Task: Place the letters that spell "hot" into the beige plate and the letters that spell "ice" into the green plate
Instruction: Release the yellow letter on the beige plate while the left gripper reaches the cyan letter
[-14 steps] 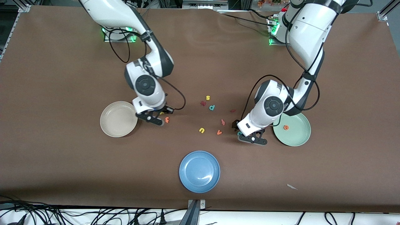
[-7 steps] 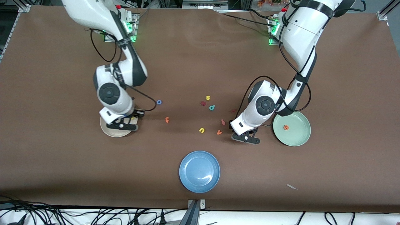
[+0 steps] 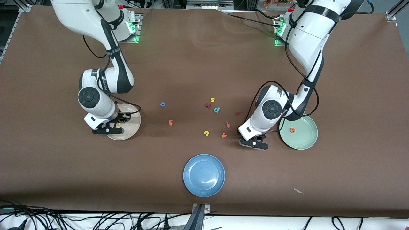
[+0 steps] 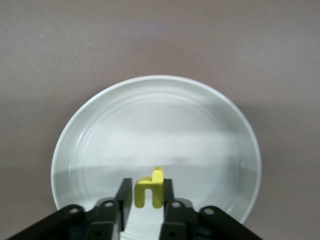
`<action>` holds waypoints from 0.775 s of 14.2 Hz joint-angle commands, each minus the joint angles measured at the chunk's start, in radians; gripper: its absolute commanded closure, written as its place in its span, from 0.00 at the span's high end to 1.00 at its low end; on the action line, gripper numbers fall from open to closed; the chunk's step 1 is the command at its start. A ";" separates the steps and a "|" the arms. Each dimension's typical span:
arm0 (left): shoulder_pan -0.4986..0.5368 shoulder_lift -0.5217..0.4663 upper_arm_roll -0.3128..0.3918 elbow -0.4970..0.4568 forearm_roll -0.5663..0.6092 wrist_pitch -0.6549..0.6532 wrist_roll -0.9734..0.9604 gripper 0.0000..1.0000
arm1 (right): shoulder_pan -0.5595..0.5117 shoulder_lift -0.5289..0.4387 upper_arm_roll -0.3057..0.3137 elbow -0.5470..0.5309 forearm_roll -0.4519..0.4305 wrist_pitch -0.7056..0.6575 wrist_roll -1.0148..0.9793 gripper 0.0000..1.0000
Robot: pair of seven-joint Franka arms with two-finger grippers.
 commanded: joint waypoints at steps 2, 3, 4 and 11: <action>-0.015 0.018 0.004 0.022 0.040 0.007 -0.073 0.49 | 0.014 -0.022 0.010 0.046 0.077 -0.098 0.002 1.00; -0.017 0.021 0.004 0.019 0.040 0.007 -0.076 0.49 | 0.014 -0.024 0.012 0.057 0.079 -0.125 0.026 1.00; -0.017 0.021 0.004 0.017 0.040 0.007 -0.076 0.47 | 0.017 -0.030 0.016 0.057 0.079 -0.125 0.072 1.00; -0.001 0.002 0.004 0.017 0.043 -0.010 -0.071 0.08 | 0.095 0.000 0.101 0.067 0.077 0.010 0.394 1.00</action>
